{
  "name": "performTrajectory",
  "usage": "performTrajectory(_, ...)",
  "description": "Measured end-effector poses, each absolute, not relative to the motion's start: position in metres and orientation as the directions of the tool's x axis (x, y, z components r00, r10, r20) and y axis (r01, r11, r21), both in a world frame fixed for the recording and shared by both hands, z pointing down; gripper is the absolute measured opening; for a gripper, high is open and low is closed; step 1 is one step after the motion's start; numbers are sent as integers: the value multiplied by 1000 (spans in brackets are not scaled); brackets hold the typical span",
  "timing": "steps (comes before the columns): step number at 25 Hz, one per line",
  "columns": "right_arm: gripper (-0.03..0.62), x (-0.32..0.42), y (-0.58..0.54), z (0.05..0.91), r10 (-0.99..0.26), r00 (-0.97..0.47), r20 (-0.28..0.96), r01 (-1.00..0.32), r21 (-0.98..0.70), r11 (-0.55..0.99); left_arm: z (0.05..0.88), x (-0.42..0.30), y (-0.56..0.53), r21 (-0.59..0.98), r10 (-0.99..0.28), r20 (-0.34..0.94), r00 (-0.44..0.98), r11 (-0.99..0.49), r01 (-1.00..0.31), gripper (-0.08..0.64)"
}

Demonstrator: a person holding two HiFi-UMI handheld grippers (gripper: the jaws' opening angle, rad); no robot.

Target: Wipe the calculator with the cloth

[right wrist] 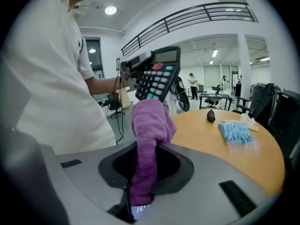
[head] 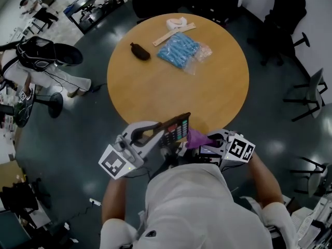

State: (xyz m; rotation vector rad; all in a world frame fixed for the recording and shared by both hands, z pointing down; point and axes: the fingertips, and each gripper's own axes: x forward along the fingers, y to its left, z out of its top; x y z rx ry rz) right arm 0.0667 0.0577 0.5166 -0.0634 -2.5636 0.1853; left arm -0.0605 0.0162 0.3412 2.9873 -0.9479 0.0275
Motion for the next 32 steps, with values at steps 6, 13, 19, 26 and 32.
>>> performTrajectory(6,72,99,-1,413,-19,-924,382,-42,-52,998,305,-42,56,-224,-435,67,898,-884,-412,48)
performTrajectory(13,72,60,14,301,160,-901,403,236,145,961,324,-8,88,-456,-368,184,911,-853,-253,48)
performTrajectory(19,72,27,68,332,401,-734,548,515,65,855,326,7,98,-454,-319,178,931,-866,-210,49)
performTrajectory(26,71,24,82,342,520,-667,534,582,-62,811,323,15,114,-494,-298,186,936,-852,-173,49)
performTrajectory(32,71,25,88,350,599,-635,487,610,-160,776,324,24,123,-516,-273,192,943,-845,-140,49)
